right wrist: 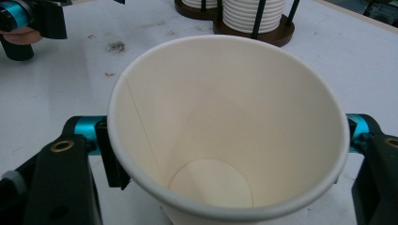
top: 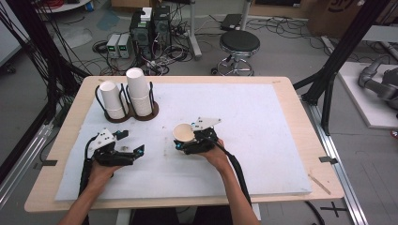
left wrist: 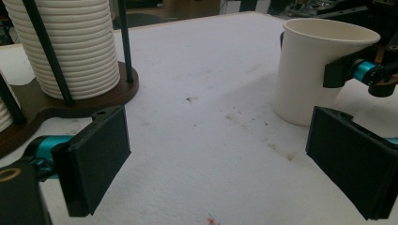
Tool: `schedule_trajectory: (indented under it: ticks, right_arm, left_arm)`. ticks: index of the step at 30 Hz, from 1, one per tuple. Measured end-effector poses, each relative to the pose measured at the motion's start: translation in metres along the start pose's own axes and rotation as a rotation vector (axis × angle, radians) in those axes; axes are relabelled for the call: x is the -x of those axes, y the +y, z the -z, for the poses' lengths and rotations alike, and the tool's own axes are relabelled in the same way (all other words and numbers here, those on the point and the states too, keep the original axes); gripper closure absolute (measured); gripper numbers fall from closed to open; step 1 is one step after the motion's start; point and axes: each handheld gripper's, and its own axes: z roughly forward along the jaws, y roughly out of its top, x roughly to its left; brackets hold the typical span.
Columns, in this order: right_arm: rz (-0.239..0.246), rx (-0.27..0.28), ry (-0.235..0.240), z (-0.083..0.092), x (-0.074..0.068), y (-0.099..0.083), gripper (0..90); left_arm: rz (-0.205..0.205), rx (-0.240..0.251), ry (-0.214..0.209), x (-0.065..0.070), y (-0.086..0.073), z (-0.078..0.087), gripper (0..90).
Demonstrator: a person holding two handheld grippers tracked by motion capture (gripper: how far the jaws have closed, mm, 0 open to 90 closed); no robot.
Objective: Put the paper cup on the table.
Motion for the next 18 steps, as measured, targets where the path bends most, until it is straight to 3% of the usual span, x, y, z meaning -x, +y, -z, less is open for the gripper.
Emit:
schedule_trajectory:
  ticks: [7,18]
  right_arm:
    - [0.003,-0.008,0.017,0.0010,-0.0002,0.0001,18.2]
    - [0.011,-0.043,0.021,0.0046,-0.0003,-0.0007,14.9]
  left_arm:
    - [0.000,-0.004,-0.009,0.0001,-0.0005,-0.0007,6.6]
    - [-0.004,-0.011,-0.005,0.0001,-0.0012,-0.0010,6.6]
